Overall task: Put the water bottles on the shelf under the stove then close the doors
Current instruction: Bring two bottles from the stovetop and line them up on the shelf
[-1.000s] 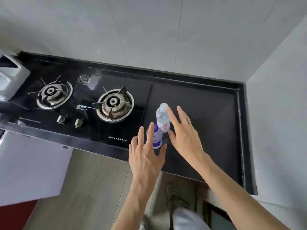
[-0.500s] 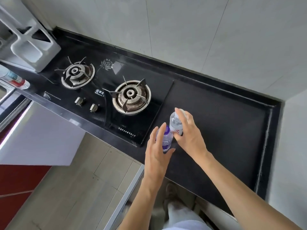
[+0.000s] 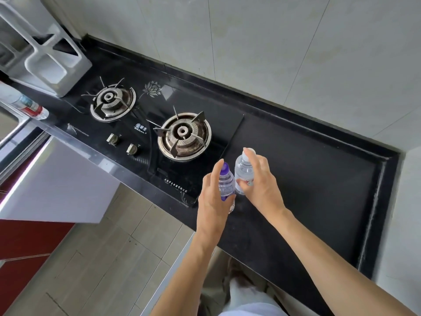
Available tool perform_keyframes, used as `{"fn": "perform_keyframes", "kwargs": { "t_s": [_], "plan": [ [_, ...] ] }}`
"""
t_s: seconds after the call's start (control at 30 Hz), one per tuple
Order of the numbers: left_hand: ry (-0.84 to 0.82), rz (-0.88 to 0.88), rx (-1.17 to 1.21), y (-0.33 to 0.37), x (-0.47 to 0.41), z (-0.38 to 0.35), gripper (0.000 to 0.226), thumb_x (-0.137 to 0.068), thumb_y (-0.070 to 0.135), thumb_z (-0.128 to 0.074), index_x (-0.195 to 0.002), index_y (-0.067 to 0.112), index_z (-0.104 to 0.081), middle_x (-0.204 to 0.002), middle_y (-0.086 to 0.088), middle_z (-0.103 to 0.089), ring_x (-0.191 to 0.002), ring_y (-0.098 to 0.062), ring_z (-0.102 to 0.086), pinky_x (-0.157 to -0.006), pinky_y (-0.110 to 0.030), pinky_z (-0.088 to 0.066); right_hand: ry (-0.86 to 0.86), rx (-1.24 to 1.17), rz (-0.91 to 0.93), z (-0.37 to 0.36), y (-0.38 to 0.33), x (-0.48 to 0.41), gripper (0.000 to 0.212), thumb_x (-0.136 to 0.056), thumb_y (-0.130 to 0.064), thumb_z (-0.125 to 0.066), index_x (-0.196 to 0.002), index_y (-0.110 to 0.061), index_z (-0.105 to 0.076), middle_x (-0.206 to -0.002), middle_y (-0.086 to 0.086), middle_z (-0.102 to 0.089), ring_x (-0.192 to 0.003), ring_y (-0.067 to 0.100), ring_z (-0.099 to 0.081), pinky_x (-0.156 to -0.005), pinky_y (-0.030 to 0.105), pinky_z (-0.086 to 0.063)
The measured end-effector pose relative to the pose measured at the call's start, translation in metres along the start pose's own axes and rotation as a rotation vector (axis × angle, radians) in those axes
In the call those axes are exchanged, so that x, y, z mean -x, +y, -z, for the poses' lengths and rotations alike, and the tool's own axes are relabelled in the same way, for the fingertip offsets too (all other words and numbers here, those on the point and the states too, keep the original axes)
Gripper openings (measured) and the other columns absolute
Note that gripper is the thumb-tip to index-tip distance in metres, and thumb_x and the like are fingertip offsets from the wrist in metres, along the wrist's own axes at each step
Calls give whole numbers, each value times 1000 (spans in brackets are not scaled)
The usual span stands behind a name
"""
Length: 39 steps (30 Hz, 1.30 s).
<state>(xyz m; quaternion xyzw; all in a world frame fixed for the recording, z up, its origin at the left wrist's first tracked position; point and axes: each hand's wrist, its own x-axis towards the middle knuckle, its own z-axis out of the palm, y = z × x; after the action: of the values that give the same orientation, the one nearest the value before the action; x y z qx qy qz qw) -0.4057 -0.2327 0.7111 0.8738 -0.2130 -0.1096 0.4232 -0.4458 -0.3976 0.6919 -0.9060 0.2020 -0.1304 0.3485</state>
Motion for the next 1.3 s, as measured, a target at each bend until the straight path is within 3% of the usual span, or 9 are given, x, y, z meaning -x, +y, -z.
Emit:
{"fn": "perform_keyframes", "kwargs": {
  "t_s": [0.27,0.4,0.53,0.67,0.73,0.83,0.93,1.07,1.3],
  "plan": [
    [13,26,53,-3,-13,5,116,-82,6,-96,-168,44,-28,-153,17,-51,-129,20,-47,-109,-5,-39,38,-31,-21,-3,-7,-7,97,-91,-13,-86,-162,-41,-27,-144,4,-48,-113,25,-69,-84,37,-67],
    [78,112,131,-5,-8,9,117,-82,6,-96,-165,51,-27,-147,17,-56,-132,-3,-60,-112,-37,-57,110,-54,-49,-7,-11,5,97,-90,-11,-87,-162,-38,-29,-148,6,-47,-129,22,-61,-93,30,-60],
    [121,154,165,-8,4,17,117,-83,4,-94,-163,56,-26,-144,20,-57,-132,-10,-62,-110,-45,-59,164,-84,-61,-10,-18,27,96,-88,-6,-87,-161,-35,-33,-151,6,-45,-136,19,-54,-94,33,-61],
    [138,172,178,-15,26,37,114,-83,5,-94,-162,54,-29,-144,20,-58,-132,-9,-62,-110,-46,-59,165,-103,-108,-11,-32,55,100,-87,-10,-90,-163,-38,-32,-156,4,-45,-141,15,-51,-99,18,-49],
    [172,155,195,-20,41,53,114,-81,7,-96,-164,48,-31,-146,14,-60,-134,-13,-63,-108,-48,-61,182,-150,-143,-9,-46,72,99,-86,-10,-91,-162,-37,-35,-157,3,-47,-143,14,-50,-97,0,-40],
    [206,109,201,-25,67,89,117,-78,4,-98,-164,46,-31,-145,10,-62,-132,-17,-66,-103,-49,-63,216,-206,-173,-2,-77,100,100,-83,-9,-93,-162,-32,-38,-158,2,-49,-140,-6,-43,-94,-11,-31],
    [241,41,203,-32,97,135,117,-77,4,-98,-164,44,-30,-143,5,-65,-127,-21,-70,-98,-51,-65,238,-229,-156,2,-116,131,102,-80,-10,-95,-162,-33,-39,-154,-16,-47,-136,-23,-36,-106,-1,-36],
    [255,-44,143,-47,139,203,119,-75,7,-100,-164,39,-29,-148,1,-60,-132,-24,-67,-97,-53,-66,280,-261,-123,-7,-179,178,102,-78,-16,-97,-160,-34,-39,-155,-22,-47,-139,-19,-37,-110,49,-57],
    [227,-92,186,-81,211,312,124,-73,13,-104,-161,53,-25,-151,2,-61,-130,-23,-69,-96,-53,-67,253,-313,21,-47,-287,243,106,-76,-25,-97,-163,-31,-36,-161,-11,-47,-149,8,-47,-102,57,-61]
  ]
}}
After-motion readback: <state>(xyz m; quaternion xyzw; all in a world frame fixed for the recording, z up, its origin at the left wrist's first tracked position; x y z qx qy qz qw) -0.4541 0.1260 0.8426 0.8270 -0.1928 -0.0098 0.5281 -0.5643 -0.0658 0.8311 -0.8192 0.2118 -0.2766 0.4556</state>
